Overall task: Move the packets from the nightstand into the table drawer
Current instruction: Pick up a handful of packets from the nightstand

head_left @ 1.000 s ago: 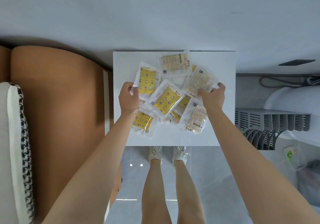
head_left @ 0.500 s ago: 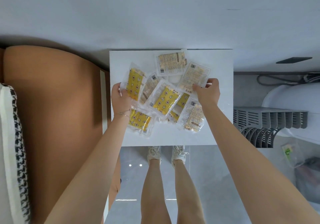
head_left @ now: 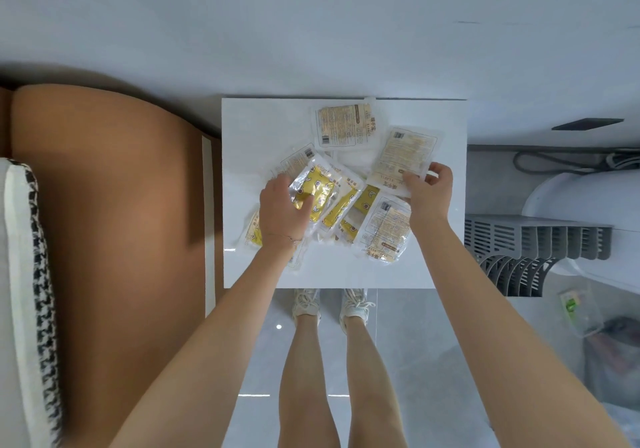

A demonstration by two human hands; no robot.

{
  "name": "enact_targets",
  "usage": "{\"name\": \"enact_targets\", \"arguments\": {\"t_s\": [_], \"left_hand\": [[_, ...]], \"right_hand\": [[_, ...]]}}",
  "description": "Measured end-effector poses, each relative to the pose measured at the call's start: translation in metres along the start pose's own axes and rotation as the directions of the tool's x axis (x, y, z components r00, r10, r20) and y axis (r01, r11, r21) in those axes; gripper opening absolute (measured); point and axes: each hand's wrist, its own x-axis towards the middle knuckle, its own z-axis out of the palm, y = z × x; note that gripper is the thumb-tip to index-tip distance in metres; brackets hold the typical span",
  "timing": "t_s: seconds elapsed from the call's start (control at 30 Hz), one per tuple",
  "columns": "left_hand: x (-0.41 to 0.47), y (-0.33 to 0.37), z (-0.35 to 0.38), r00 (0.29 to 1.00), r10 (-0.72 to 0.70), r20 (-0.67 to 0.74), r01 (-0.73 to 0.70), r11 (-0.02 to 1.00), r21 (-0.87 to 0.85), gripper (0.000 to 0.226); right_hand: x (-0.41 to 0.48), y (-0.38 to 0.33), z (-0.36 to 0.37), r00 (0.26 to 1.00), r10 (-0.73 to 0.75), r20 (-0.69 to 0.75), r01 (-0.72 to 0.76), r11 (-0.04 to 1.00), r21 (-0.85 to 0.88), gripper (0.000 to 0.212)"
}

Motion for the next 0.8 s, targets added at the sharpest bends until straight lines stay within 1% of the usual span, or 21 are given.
{"name": "enact_targets", "arguments": {"t_s": [0.13, 0.2, 0.3, 0.43, 0.57, 0.7, 0.8], "left_hand": [[-0.008, 0.014, 0.004, 0.999, -0.014, 0.031, 0.012, 0.999, 0.039, 0.030], [-0.009, 0.017, 0.006, 0.998, -0.037, 0.049, 0.035, 0.999, 0.036, 0.029], [-0.009, 0.023, 0.005, 0.995, -0.078, 0.066, 0.081, 0.995, -0.050, 0.027], [-0.010, 0.032, -0.004, 0.991, -0.110, 0.075, 0.119, 0.986, -0.117, 0.033], [-0.016, 0.041, -0.005, 0.980, -0.148, 0.130, 0.164, 0.978, -0.128, 0.030], [-0.018, 0.040, 0.002, 0.974, -0.191, 0.123, 0.202, 0.975, -0.086, 0.038], [-0.021, 0.039, 0.009, 0.967, -0.204, 0.153, 0.211, 0.977, -0.028, 0.046]], "right_hand": [[-0.007, 0.010, -0.017, 0.997, 0.056, 0.045, -0.061, 0.990, 0.126, 0.034], [-0.011, 0.016, -0.027, 0.993, 0.074, 0.096, -0.091, 0.978, 0.187, 0.035], [-0.016, 0.024, -0.040, 0.974, 0.102, 0.203, -0.144, 0.967, 0.209, 0.036], [-0.024, 0.028, -0.050, 0.937, 0.123, 0.326, -0.192, 0.963, 0.189, 0.038], [-0.030, 0.028, -0.056, 0.927, 0.139, 0.349, -0.215, 0.959, 0.187, 0.042], [-0.033, 0.029, -0.061, 0.931, 0.135, 0.340, -0.209, 0.959, 0.191, 0.042], [-0.034, 0.033, -0.061, 0.931, 0.139, 0.337, -0.202, 0.966, 0.161, 0.041]]}}
